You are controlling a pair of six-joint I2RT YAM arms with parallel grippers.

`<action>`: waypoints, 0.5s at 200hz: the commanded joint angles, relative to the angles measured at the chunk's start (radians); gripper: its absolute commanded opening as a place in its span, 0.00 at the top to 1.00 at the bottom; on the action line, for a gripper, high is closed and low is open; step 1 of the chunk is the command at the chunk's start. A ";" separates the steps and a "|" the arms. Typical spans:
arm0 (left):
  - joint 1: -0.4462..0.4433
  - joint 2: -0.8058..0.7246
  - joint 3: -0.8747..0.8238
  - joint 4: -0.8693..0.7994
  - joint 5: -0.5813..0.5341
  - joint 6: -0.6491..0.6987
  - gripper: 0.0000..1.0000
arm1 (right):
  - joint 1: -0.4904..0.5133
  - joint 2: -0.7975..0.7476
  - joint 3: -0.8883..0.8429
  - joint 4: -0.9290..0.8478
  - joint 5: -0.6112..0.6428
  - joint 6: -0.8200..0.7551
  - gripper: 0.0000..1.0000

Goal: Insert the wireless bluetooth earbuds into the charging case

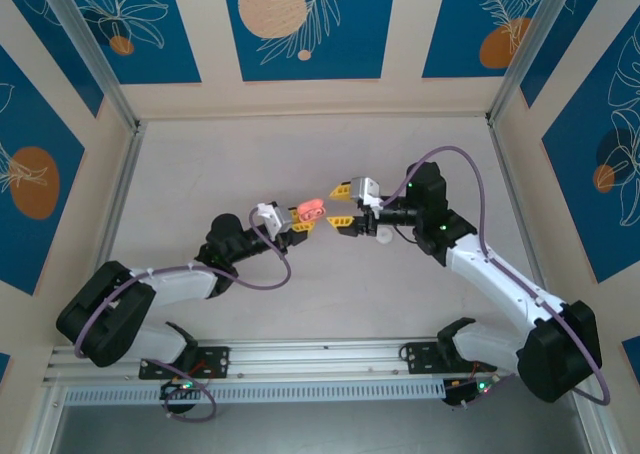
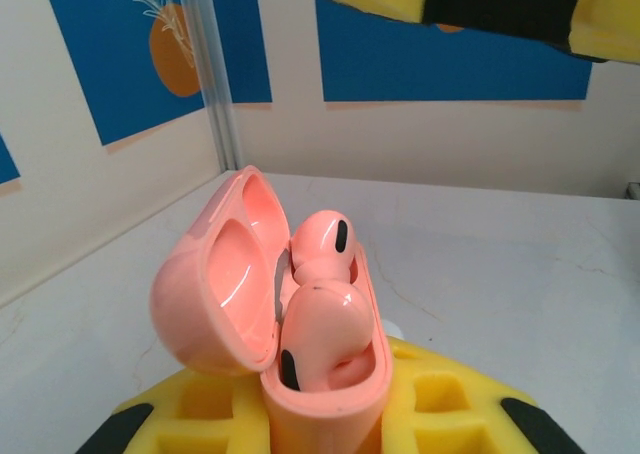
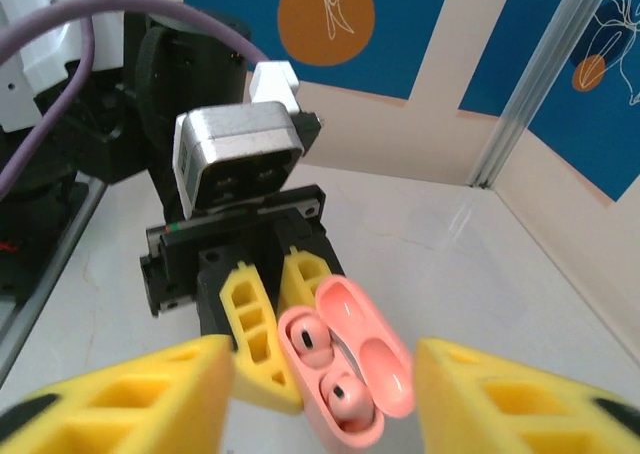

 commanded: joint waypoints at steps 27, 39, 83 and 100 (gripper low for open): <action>-0.015 -0.044 0.044 -0.064 0.125 0.084 1.00 | -0.049 -0.035 0.059 -0.323 -0.027 -0.184 0.34; -0.015 -0.047 0.044 -0.070 0.137 0.097 1.00 | -0.049 -0.022 0.085 -0.385 -0.003 -0.226 0.33; -0.022 -0.059 0.062 -0.142 0.170 0.147 1.00 | -0.042 0.041 0.128 -0.434 -0.004 -0.274 0.31; -0.027 -0.064 0.069 -0.164 0.173 0.162 1.00 | -0.031 0.069 0.143 -0.435 -0.009 -0.284 0.31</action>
